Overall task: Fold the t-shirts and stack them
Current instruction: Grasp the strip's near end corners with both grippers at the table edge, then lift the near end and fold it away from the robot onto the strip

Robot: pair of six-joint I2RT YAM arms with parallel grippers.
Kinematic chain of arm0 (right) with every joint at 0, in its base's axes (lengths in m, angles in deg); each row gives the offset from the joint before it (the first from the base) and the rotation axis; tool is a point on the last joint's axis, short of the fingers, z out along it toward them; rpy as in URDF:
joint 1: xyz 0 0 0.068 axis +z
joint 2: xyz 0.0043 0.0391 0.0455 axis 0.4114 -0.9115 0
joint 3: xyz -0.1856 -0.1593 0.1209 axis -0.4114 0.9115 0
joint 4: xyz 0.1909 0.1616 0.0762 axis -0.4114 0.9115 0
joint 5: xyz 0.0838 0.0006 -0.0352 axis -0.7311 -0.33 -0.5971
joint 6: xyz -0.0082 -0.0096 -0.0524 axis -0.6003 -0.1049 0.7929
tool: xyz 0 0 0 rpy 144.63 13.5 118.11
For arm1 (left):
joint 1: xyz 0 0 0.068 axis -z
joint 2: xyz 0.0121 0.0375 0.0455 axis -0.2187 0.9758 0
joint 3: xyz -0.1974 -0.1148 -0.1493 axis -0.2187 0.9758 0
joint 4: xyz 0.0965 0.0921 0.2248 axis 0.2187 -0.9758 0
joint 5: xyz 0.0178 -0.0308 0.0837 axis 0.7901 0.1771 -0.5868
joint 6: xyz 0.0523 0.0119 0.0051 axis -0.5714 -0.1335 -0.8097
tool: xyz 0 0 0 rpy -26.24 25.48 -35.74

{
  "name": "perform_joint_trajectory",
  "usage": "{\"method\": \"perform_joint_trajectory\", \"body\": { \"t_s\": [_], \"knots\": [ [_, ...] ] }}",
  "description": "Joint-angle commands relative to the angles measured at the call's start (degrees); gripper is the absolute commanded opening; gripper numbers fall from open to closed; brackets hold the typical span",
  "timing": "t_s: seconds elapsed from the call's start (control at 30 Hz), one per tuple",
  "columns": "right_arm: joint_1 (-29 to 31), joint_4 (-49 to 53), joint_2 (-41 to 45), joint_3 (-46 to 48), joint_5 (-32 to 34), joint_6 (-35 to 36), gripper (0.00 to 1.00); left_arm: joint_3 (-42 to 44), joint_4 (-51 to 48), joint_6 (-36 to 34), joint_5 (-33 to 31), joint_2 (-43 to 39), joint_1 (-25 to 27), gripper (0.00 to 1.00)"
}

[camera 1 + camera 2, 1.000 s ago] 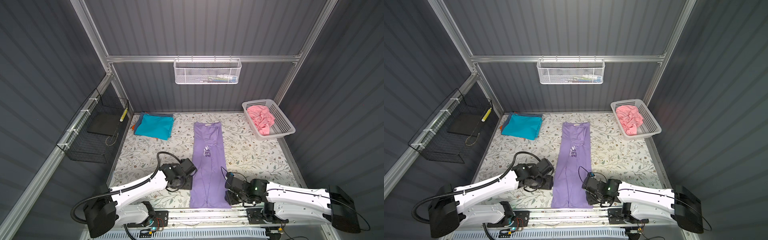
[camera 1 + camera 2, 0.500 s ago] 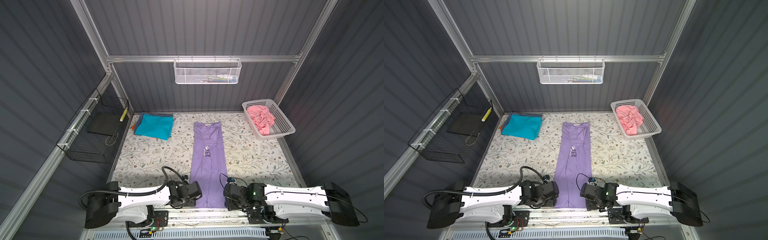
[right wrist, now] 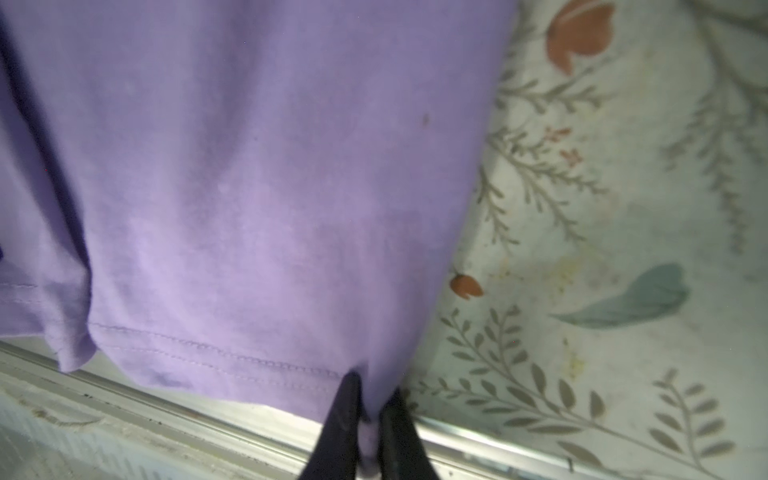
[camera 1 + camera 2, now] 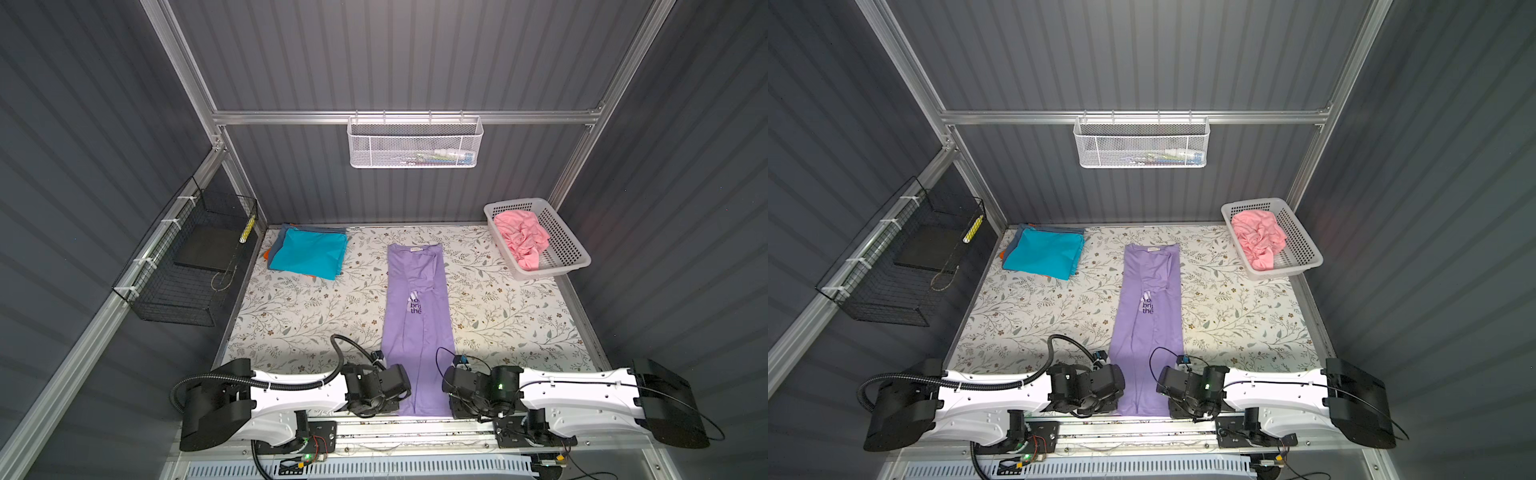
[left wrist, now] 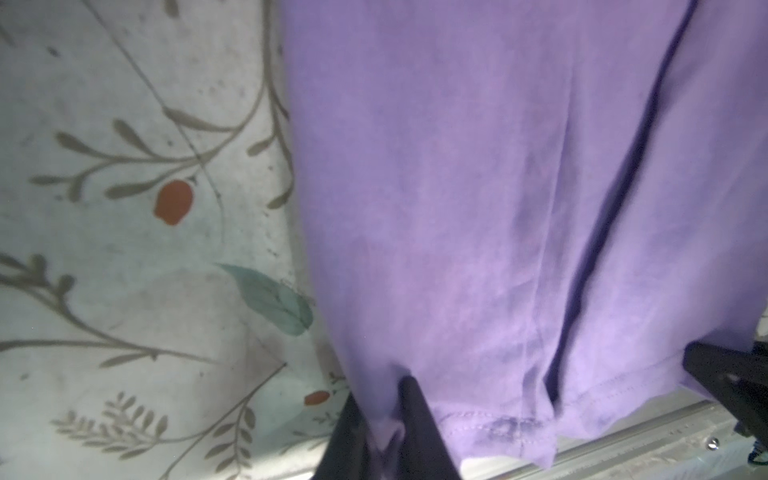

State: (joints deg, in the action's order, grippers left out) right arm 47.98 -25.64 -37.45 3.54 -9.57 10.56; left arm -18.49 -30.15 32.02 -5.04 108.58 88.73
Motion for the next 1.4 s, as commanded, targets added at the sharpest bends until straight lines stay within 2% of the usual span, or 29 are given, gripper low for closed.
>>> {"method": "perform_joint_trajectory", "body": {
  "t_s": [0.0,0.13,0.27,0.5,0.7,0.9,1.37],
  "knots": [
    [-3.15,1.2,2.95,-0.01,-1.37,1.55,0.07,-1.51,-2.19,0.48,-0.14,-0.66,0.33,0.12],
    [-11.01,0.55,6.08,-2.14,-6.13,7.11,0.06,-8.42,-7.22,-3.67,-1.68,0.62,-1.8,0.11],
    [-20.83,0.24,5.18,-6.7,-11.41,15.36,0.06,-15.41,-10.96,-10.5,-1.87,3.0,-8.86,0.11],
    [-32.02,1.03,-8.3,-18.85,-14.63,27.7,0.04,-29.38,-14.5,-24.41,0.56,12.28,-22.27,0.11],
    [-41.15,-2.89,-17.46,-25.56,-17.61,31.49,0.03,-35.99,-13.93,-29.86,2.92,19.15,-30.75,0.1],
    [-46.87,-3.72,-27.87,-32.87,-21.42,34.53,0.02,-42.02,-10.5,-33.02,7.74,26.99,-37.33,0.1],
    [-53.02,-6.53,-40.93,-40.82,-24.66,34.92,0.02,-52.2,-8.33,-36.3,13.67,39.07,-42.57,0.1]
  ]
}}
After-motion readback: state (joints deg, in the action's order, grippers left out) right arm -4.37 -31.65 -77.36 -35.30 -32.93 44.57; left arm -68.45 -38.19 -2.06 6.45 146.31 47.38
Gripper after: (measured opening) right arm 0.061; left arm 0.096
